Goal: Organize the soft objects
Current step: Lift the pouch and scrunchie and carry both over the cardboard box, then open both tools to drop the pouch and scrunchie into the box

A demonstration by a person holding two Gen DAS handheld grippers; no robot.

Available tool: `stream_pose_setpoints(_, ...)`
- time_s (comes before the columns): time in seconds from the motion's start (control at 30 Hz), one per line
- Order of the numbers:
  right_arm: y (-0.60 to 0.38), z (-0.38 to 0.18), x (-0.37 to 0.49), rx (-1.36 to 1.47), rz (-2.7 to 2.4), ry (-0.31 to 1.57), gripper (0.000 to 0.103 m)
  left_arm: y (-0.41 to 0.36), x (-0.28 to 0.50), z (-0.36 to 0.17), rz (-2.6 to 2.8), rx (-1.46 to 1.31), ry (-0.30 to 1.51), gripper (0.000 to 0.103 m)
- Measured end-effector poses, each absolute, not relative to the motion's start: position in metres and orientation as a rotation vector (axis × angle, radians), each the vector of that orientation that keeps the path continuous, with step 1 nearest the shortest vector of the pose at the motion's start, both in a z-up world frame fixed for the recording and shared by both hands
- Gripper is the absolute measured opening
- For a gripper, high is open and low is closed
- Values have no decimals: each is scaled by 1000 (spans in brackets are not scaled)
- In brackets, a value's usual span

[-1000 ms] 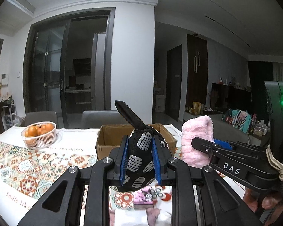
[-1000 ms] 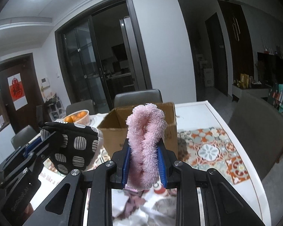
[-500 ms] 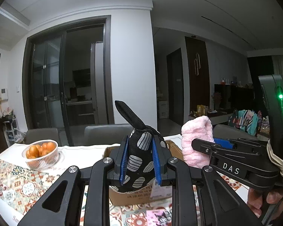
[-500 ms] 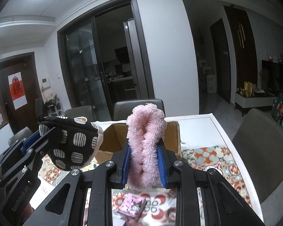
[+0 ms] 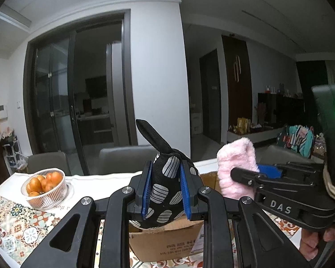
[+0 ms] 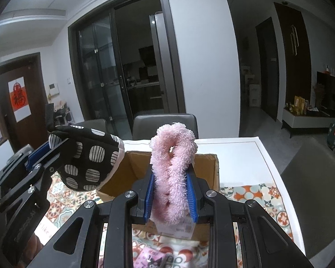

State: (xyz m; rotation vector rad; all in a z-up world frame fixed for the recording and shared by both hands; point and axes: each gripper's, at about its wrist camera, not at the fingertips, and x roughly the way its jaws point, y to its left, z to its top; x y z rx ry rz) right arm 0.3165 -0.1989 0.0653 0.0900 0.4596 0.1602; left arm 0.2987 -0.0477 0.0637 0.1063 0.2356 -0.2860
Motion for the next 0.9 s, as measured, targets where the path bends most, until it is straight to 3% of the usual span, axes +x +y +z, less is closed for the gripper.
stream_pose_setpoints(0.63, -201, 25, 387, 59, 166, 627, 28, -67, 372, 18, -274, 136, 418, 28)
stream_pose_setpoints(0.7, -201, 22, 391, 62, 171, 646, 36, -68, 372, 18, -268, 145, 405, 36)
stream_pose_setpoints(0.77, -200, 20, 394, 65, 166, 649, 47, -69, 370, 19, -262, 148, 397, 51)
stream_pose_setpoints(0.9, -200, 21, 390, 55, 121, 625, 50, -68, 367, 22, -241, 153, 390, 52)
